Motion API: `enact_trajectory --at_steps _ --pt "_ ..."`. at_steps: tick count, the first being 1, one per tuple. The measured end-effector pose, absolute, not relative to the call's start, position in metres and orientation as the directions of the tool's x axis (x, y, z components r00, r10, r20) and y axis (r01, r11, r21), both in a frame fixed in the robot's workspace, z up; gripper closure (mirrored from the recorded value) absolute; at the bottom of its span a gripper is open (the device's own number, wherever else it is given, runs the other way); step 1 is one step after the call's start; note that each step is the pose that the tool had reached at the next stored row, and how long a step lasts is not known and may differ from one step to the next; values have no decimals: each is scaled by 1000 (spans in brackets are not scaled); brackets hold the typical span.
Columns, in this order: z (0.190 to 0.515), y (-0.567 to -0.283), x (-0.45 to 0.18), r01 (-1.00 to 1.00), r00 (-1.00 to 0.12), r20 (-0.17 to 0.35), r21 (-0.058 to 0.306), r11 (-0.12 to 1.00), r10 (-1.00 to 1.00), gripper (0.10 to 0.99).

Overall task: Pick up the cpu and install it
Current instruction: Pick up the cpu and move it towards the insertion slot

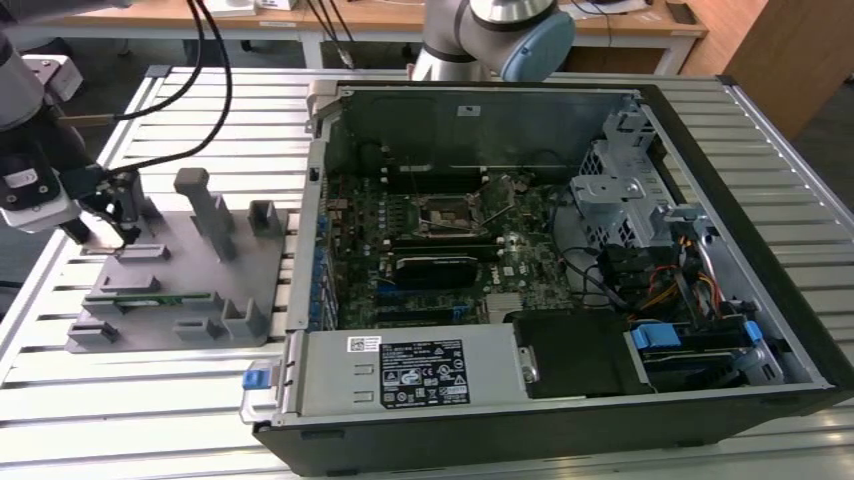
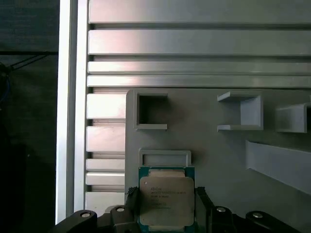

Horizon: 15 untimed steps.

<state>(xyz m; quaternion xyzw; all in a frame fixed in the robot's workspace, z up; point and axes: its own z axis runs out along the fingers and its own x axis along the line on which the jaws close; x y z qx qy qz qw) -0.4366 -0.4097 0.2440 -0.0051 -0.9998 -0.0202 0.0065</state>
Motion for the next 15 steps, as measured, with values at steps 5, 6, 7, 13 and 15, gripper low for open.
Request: enact_trajectory --at_steps 5,6,7,13,15 --pt "251 -409 -437 -4 -1000 13 40 999 -4 541" --pt "254 -409 -437 -5 -1000 13 40 999 -5 541" --pt "257 -409 -437 -5 -1000 13 40 999 -5 541" --pt "279 -409 -437 -5 -1000 13 40 999 -6 541" --pt "286 -409 -437 -5 -1000 13 40 999 -6 541"
